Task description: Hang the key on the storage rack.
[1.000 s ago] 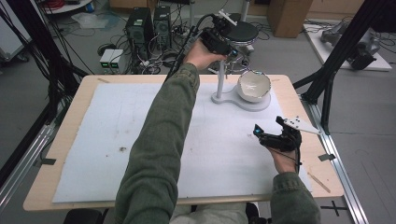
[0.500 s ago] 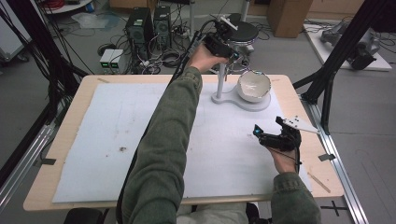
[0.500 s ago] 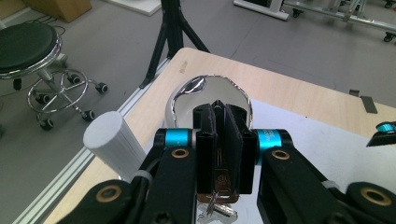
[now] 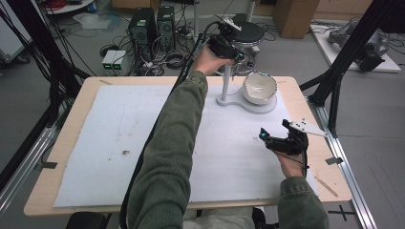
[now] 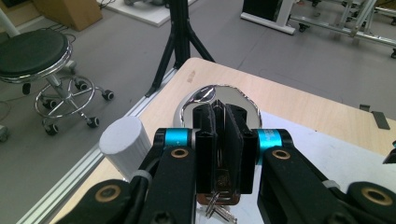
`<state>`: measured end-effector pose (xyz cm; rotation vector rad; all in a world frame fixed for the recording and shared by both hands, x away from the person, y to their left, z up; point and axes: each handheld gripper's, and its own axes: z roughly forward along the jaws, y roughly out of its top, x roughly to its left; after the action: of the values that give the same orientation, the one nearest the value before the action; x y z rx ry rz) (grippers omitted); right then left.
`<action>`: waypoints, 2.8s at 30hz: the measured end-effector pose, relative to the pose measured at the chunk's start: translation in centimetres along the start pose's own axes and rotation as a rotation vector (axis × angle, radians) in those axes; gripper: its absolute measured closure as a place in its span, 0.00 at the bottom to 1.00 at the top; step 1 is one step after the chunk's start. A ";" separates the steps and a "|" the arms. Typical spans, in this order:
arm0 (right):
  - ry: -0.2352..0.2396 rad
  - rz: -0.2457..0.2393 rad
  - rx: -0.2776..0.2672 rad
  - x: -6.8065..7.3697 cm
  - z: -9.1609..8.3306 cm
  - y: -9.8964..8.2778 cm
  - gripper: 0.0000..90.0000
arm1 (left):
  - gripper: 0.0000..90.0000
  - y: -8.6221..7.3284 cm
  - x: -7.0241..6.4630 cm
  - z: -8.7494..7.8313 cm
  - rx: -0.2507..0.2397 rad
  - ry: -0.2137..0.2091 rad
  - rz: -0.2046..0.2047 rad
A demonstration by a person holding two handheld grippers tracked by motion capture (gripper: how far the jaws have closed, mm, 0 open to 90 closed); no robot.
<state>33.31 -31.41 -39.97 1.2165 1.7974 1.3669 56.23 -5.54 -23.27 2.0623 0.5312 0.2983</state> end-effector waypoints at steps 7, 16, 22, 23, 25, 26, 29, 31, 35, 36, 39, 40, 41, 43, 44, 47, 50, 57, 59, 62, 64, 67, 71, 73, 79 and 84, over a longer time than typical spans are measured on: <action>0.001 -0.013 0.004 0.1 0.1 0.0 0.01 | 0.65 -0.6 0.1 -0.3 0.020 -0.045 -0.050; 0.006 -0.017 0.009 0.1 0.2 0.0 0.01 | 0.35 -0.8 -0.5 -1.3 0.024 -0.051 -0.051; 0.008 -0.019 0.011 0.2 0.3 -0.1 0.01 | 0.15 -0.9 -0.8 -2.1 0.024 0.011 -0.054; 0.007 -0.020 0.011 0.2 0.3 -0.1 0.01 | 0.12 -0.9 -0.9 -2.2 0.025 0.021 -0.058; 0.008 -0.020 0.011 0.2 0.4 -0.1 0.01 | 0.06 -1.0 -0.9 -2.4 0.035 0.046 -0.052; 0.009 -0.021 0.012 0.2 0.4 -0.1 0.01 | 0.04 -1.0 -0.9 -2.6 0.039 0.055 -0.053; 0.010 -0.020 0.014 0.2 0.4 -0.1 0.01 | 0.02 -1.3 -0.9 -3.0 0.039 0.065 -0.049; 0.010 -0.018 0.015 0.2 0.4 -0.1 0.01 | 0.02 -1.6 -1.0 -3.4 0.028 0.072 -0.049; 0.009 -0.019 0.015 0.2 0.4 -0.1 0.01 | 0.02 -3.0 -0.4 -4.6 0.010 0.086 -0.075; 0.009 -0.018 0.015 0.3 0.4 -0.1 0.01 | 0.02 -3.5 -0.2 -4.9 0.013 0.093 -0.083; 0.010 -0.020 0.017 0.3 0.5 -0.1 0.01 | 0.02 -4.6 0.2 -5.9 0.017 0.125 -0.088; 0.010 -0.026 0.015 0.3 0.6 -0.1 0.01 | 0.02 -4.9 0.4 -6.3 0.006 0.128 -0.095; 0.009 -0.028 0.017 0.4 0.6 0.0 0.01 | 0.02 -5.2 0.6 -6.8 0.001 0.131 -0.099; 0.011 -0.026 0.020 0.4 0.7 0.0 0.01 | 0.02 -5.8 0.8 -7.6 -0.005 0.138 -0.106; 0.012 -0.029 0.019 0.4 0.8 0.0 0.01 | 0.02 -6.0 0.9 -7.9 -0.002 0.144 -0.105; 0.011 -0.026 0.023 0.5 0.9 0.0 0.01 | 0.02 -7.0 1.0 -9.0 -0.018 0.160 -0.114; 0.013 -0.027 0.027 0.6 0.9 0.0 0.01 | 0.02 -8.2 1.0 -10.0 -0.004 0.179 -0.110; 0.017 -0.035 0.029 0.8 1.1 -0.1 0.01 | 0.02 -10.8 1.1 -12.6 -0.015 0.211 -0.137; 0.015 -0.042 0.033 0.8 1.1 -0.1 0.01 | 0.02 -11.3 1.0 -13.0 -0.018 0.219 -0.141; 0.014 -0.039 0.035 0.9 1.2 -0.1 0.01 | 0.02 -12.1 0.9 -13.9 -0.023 0.226 -0.144; 0.015 -0.037 0.038 0.9 1.2 -0.1 0.01 | 0.02 -12.5 0.9 -14.5 -0.028 0.229 -0.145; 0.013 -0.041 0.039 0.9 1.2 -0.1 0.01 | 0.02 -13.1 0.8 -15.3 -0.029 0.238 -0.147; 0.013 -0.042 0.037 0.8 1.3 -0.1 0.01 | 0.02 -14.1 0.7 -16.1 -0.032 0.252 -0.163; 0.012 -0.046 0.037 0.9 1.3 -0.1 0.01 | 0.02 -14.7 0.7 -16.5 -0.034 0.262 -0.175; 0.013 -0.042 0.039 0.9 1.3 -0.1 0.01 | 0.02 -16.4 0.9 -17.5 -0.047 0.278 -0.200; 0.013 -0.045 0.039 0.9 1.4 -0.1 0.01 | 0.02 -17.4 0.8 -18.0 -0.041 0.292 -0.211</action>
<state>34.04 -29.98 -40.38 1.1825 1.8573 1.3240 45.16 16.24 -28.82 1.9138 0.9056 0.4841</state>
